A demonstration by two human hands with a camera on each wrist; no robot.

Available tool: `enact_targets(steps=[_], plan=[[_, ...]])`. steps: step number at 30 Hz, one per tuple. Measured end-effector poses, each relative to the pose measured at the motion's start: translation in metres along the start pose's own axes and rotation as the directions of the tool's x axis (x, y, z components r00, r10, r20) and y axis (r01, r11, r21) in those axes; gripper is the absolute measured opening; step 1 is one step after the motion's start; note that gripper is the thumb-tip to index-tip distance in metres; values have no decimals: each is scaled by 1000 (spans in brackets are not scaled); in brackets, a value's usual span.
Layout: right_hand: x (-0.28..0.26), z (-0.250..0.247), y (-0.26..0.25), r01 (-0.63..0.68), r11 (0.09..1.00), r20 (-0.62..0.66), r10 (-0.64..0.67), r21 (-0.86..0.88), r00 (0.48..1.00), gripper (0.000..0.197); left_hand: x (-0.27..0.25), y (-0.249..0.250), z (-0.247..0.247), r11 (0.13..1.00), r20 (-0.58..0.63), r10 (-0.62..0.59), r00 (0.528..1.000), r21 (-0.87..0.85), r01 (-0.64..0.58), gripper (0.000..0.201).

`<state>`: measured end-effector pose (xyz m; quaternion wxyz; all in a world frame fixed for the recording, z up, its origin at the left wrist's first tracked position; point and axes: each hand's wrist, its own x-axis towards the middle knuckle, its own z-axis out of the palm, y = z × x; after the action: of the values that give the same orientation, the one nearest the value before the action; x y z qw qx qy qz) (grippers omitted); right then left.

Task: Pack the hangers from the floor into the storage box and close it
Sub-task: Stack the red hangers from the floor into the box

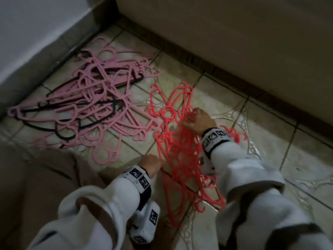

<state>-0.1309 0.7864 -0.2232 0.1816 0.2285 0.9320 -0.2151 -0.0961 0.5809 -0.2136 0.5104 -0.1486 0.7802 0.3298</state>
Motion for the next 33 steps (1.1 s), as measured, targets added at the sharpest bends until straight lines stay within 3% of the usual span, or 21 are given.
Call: enact_targets(steps=[2,6,8,11,14,17,20,22,24,27,29,31,33], plan=[[20,10,-29,-138,984,13,138,108,990,87,-1,2,3,999,9,-4,1000,-34,4,14],[34,22,-64,-354,927,2,356,121,934,99,1,0,3,996,40,-13,999,-88,17,35],[37,26,-62,-371,916,26,372,152,928,94,0,2,2,995,52,-26,998,-95,30,39],[42,24,-47,-368,874,85,360,318,929,71,2,3,3,997,46,-26,999,-78,30,39],[37,11,-27,-337,875,47,343,347,938,55,3,5,7,994,34,7,999,-106,-3,18],[12,-18,-6,-305,859,63,307,412,950,52,5,5,12,989,6,-14,1000,-150,14,43],[-22,-44,11,-227,952,255,172,203,951,48,9,2,15,994,-29,-4,1000,-111,1,42],[-40,-49,32,-189,982,164,183,23,969,54,10,3,13,1000,-94,27,995,11,-27,41],[-63,-49,60,-249,967,-29,250,49,968,56,9,10,8,986,-232,117,966,145,-85,35],[-109,-32,98,-413,889,-137,443,198,886,59,6,41,-6,886,-318,373,872,402,-232,31],[-145,-10,113,-526,802,-137,577,284,806,77,12,66,-15,724,-218,547,808,607,-326,39],[-182,14,121,-635,669,-82,711,386,699,94,16,90,-22,592,-112,567,816,744,-310,50],[-213,42,128,-730,496,39,815,471,579,106,20,106,-26,530,-101,551,828,809,-254,56]])
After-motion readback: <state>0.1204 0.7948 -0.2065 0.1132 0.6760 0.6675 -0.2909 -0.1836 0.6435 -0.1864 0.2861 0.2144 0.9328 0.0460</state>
